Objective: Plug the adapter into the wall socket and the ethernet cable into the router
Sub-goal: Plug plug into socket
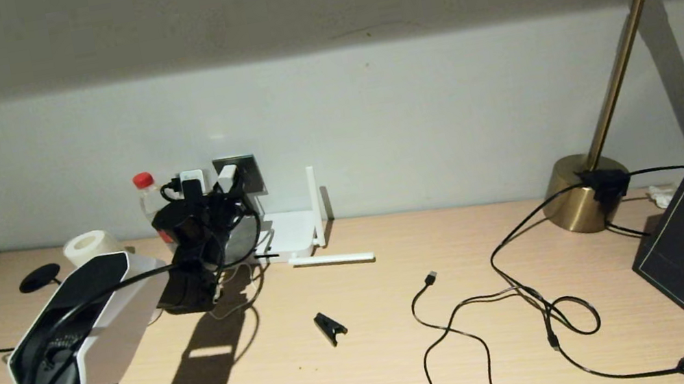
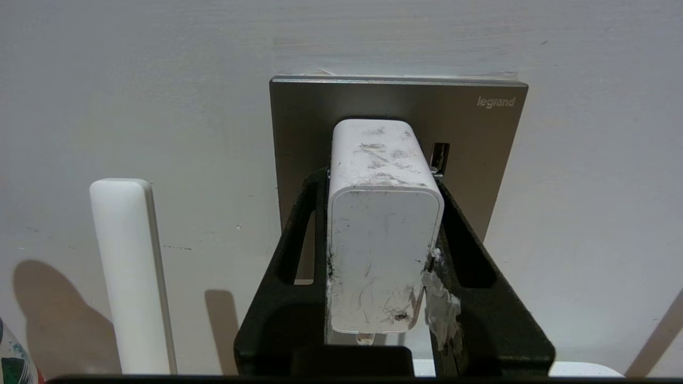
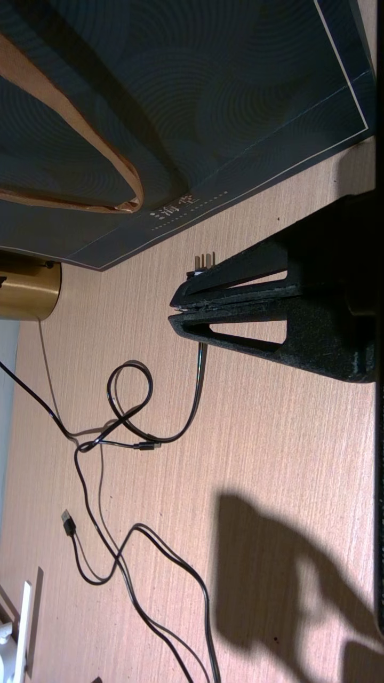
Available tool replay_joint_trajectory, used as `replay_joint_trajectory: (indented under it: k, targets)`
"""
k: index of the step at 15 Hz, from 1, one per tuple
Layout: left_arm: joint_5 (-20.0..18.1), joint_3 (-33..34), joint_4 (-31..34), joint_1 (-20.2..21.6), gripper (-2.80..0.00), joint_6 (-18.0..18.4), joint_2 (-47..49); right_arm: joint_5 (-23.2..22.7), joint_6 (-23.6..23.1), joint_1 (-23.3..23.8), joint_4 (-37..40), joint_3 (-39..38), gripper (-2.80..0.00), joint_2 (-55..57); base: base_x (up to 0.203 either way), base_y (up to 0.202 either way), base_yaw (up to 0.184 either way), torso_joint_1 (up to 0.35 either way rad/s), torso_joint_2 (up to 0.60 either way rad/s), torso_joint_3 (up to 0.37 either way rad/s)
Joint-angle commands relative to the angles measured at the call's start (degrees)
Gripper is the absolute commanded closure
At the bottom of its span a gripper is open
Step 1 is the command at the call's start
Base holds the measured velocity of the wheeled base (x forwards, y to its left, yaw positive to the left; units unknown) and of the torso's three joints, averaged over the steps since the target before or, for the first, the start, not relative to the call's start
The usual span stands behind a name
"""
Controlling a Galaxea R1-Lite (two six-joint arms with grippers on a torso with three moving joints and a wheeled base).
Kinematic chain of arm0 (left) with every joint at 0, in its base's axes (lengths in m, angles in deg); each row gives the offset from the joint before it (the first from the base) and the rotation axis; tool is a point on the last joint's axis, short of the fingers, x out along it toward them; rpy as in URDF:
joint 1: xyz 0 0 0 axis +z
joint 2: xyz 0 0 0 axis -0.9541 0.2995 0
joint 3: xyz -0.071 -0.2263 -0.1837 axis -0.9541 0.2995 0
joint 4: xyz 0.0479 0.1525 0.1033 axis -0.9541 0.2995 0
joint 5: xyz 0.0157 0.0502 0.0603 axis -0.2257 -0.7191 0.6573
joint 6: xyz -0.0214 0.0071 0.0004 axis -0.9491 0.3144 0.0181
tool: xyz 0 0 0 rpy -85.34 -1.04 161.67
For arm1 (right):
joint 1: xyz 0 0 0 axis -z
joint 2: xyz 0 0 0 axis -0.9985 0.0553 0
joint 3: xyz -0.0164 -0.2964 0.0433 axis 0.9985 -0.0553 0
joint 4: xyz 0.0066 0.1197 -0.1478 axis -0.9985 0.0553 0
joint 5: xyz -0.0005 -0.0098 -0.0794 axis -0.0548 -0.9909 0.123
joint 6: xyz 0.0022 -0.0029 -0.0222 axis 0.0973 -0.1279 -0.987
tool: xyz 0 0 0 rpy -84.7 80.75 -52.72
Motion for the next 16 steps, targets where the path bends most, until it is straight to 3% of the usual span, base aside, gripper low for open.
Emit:
replay_joint_trajectory:
  k: [1,3,6,16]
  targets:
    - [0.0,0.0,-0.2,0.0,0.0,0.0,0.2,0.0,0.0,0.0,0.0,0.0,0.0,0.1,0.0,0.0,0.0,0.0,0.0,0.0]
    - [0.5,-0.2,0.1,-0.2,0.0,0.0,0.5,0.0,0.0,0.0,0.0,0.0,0.0,0.0,0.0,0.0,0.0,0.0,0.0,0.0]
    - [2.3,-6.1,1.6,-0.7,0.0,0.0,3.1,0.0,0.0,0.0,0.0,0.0,0.0,0.0,0.0,0.0,0.0,0.0,0.0,0.0]
    - [4.3,-6.1,3.0,-0.9,0.0,0.1,3.4,0.0,0.0,0.0,0.0,0.0,0.0,0.0,0.0,0.0,0.0,0.0,0.0,0.0]
